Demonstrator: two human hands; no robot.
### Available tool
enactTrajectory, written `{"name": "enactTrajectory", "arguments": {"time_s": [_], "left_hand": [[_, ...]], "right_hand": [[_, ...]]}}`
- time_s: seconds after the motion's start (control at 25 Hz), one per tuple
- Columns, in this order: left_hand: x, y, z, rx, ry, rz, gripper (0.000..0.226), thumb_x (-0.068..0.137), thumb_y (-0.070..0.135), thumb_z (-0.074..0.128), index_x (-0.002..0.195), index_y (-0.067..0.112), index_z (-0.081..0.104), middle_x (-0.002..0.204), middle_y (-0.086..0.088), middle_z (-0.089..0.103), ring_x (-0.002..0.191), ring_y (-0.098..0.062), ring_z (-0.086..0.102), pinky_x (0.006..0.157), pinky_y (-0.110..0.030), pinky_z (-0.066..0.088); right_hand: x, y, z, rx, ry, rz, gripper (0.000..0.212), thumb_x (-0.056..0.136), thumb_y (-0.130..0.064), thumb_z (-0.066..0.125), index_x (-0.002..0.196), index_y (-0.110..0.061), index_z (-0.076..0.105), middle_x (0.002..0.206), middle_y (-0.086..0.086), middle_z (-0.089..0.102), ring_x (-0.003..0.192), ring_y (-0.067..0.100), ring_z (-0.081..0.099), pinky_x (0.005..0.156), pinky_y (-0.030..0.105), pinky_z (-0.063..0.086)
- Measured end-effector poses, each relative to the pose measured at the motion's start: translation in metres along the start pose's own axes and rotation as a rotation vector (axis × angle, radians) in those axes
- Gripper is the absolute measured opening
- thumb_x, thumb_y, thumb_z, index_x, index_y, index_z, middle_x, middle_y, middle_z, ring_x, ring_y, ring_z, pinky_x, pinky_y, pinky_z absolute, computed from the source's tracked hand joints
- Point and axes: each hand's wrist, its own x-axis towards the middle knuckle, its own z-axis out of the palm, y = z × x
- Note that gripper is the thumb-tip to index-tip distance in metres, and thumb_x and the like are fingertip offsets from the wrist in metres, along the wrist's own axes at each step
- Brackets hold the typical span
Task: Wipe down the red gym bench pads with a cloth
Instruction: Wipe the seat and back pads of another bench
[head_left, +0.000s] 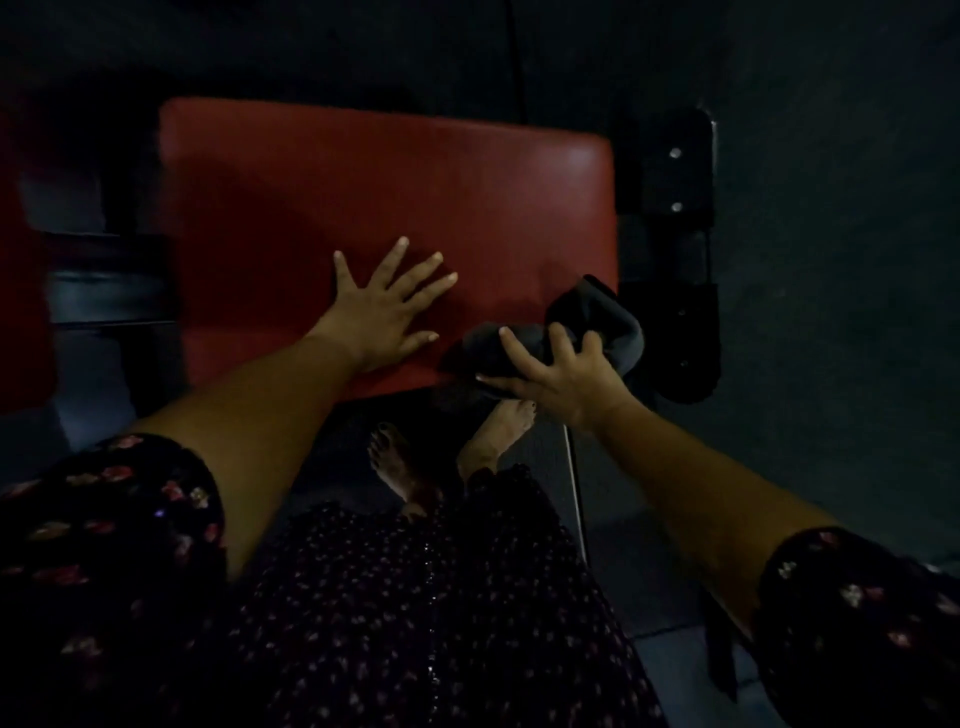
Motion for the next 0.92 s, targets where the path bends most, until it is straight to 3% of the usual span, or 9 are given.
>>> {"name": "enactTrajectory", "arguments": {"time_s": [0.12, 0.28, 0.4, 0.48, 0.52, 0.6, 0.68, 0.8, 0.92], "left_hand": [[0.024, 0.024, -0.015, 0.052, -0.003, 0.097, 0.073, 0.094, 0.065, 0.019, 0.144, 0.039, -0.029, 0.158, 0.011, -0.028, 0.143, -0.026, -0.031, 0.101, -0.080, 0.007], [0.045, 0.047, -0.029, 0.149, 0.019, 0.185, 0.078, 0.091, 0.068, 0.019, 0.149, 0.035, -0.022, 0.160, 0.007, -0.023, 0.146, -0.028, -0.026, 0.103, -0.080, 0.010], [0.058, 0.062, -0.031, 0.206, -0.001, 0.249, 0.076, 0.092, 0.067, 0.018, 0.149, 0.037, -0.021, 0.160, 0.008, -0.023, 0.146, -0.026, -0.026, 0.100, -0.082, 0.008], [0.063, 0.067, -0.028, 0.216, 0.010, 0.217, 0.068, 0.096, 0.061, 0.014, 0.150, 0.037, -0.020, 0.160, 0.010, -0.023, 0.146, -0.025, -0.026, 0.099, -0.083, 0.006], [0.062, 0.069, -0.027, 0.222, 0.024, 0.202, 0.065, 0.097, 0.058, 0.013, 0.150, 0.037, -0.019, 0.160, 0.010, -0.022, 0.146, -0.025, -0.026, 0.099, -0.082, 0.006], [0.060, 0.071, -0.025, 0.233, 0.050, 0.190, 0.061, 0.099, 0.054, 0.012, 0.151, 0.037, -0.016, 0.161, 0.010, -0.019, 0.147, -0.024, -0.023, 0.100, -0.082, 0.006], [0.060, 0.071, -0.025, 0.216, 0.057, 0.185, 0.060, 0.100, 0.052, 0.013, 0.152, 0.039, -0.013, 0.162, 0.012, -0.016, 0.147, -0.023, -0.022, 0.101, -0.081, 0.005], [0.060, 0.072, -0.030, 0.179, 0.048, 0.170, 0.059, 0.101, 0.052, 0.014, 0.152, 0.039, -0.011, 0.162, 0.012, -0.015, 0.147, -0.021, -0.022, 0.102, -0.080, 0.001], [0.058, 0.073, -0.035, 0.172, 0.025, 0.184, 0.062, 0.101, 0.053, 0.018, 0.153, 0.037, -0.012, 0.162, 0.011, -0.017, 0.147, -0.021, -0.022, 0.106, -0.077, 0.002]], "right_hand": [[-0.037, 0.025, 0.015, 0.006, 0.018, 0.113, 0.050, 0.104, -0.022, 0.014, 0.145, -0.046, 0.027, 0.145, 0.011, 0.037, 0.092, 0.045, 0.061, 0.059, 0.046, 0.049], [-0.075, 0.040, 0.027, 0.086, -0.079, 0.360, 0.054, 0.099, -0.021, 0.035, 0.144, -0.050, 0.028, 0.146, 0.014, 0.031, 0.089, 0.042, 0.059, 0.062, 0.046, 0.051], [-0.083, 0.032, 0.018, 0.650, -0.311, 0.980, 0.087, 0.083, -0.016, 0.063, 0.150, -0.046, 0.016, 0.154, 0.016, 0.020, 0.112, 0.043, 0.050, 0.084, 0.050, 0.048], [-0.072, 0.012, 0.011, 1.109, -0.207, 1.466, 0.088, 0.083, -0.012, 0.063, 0.153, -0.038, 0.016, 0.148, 0.015, 0.029, 0.119, 0.037, 0.048, 0.091, 0.037, 0.043], [-0.061, -0.002, 0.008, 1.288, -0.146, 1.599, 0.085, 0.084, -0.014, 0.061, 0.154, -0.034, 0.017, 0.143, 0.016, 0.037, 0.119, 0.034, 0.049, 0.091, 0.032, 0.040], [-0.033, -0.033, -0.003, 1.490, -0.110, 1.697, 0.084, 0.078, -0.028, 0.060, 0.153, -0.028, 0.022, 0.135, 0.017, 0.048, 0.118, 0.033, 0.052, 0.097, 0.034, 0.043], [0.000, -0.064, -0.018, 1.635, -0.216, 1.747, 0.084, 0.071, -0.041, 0.057, 0.148, -0.019, 0.032, 0.131, 0.020, 0.050, 0.121, 0.035, 0.049, 0.104, 0.042, 0.039], [0.051, -0.120, -0.057, 1.954, -0.506, 1.502, 0.060, 0.078, -0.035, 0.061, 0.134, -0.023, 0.044, 0.126, 0.013, 0.055, 0.118, 0.032, 0.051, 0.101, 0.039, 0.040], [0.061, -0.122, -0.060, 2.091, -0.532, 1.605, 0.061, 0.074, -0.033, 0.063, 0.134, -0.029, 0.048, 0.123, 0.007, 0.062, 0.113, 0.031, 0.058, 0.098, 0.045, 0.047]]}}
